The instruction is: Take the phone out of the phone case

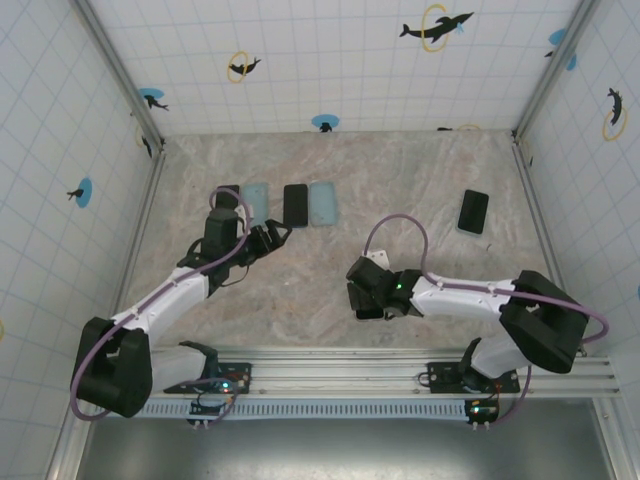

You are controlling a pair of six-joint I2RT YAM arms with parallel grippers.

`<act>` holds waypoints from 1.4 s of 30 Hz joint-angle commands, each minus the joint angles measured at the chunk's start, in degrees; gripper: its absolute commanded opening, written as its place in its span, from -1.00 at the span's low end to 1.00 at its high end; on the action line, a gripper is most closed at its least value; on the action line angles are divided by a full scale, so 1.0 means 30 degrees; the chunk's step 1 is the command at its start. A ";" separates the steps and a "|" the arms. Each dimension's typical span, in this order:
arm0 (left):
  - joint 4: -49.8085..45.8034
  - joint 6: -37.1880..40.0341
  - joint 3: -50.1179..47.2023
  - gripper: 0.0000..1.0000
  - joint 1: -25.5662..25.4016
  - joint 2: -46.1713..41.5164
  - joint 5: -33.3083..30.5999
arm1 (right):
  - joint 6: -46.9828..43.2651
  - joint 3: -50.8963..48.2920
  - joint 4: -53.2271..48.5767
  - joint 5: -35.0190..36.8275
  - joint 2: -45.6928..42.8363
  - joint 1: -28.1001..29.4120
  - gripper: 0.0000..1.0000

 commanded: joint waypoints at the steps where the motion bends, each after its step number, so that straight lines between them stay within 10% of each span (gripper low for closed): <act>1: 0.0528 -0.0102 -0.0340 0.95 0.0149 -0.0175 0.0531 | 0.1030 0.0219 -0.0182 0.0700 0.0423 0.0345 0.96; 34: 0.1638 -0.0275 -0.1295 0.95 0.0143 0.0479 0.1223 | 0.3281 0.2174 -0.0329 0.2697 0.4546 0.0248 0.72; 42: 0.1968 -0.0421 -0.1390 0.95 0.0146 0.0716 0.1429 | 0.3149 0.1825 -0.0283 0.2818 0.4477 0.0090 0.26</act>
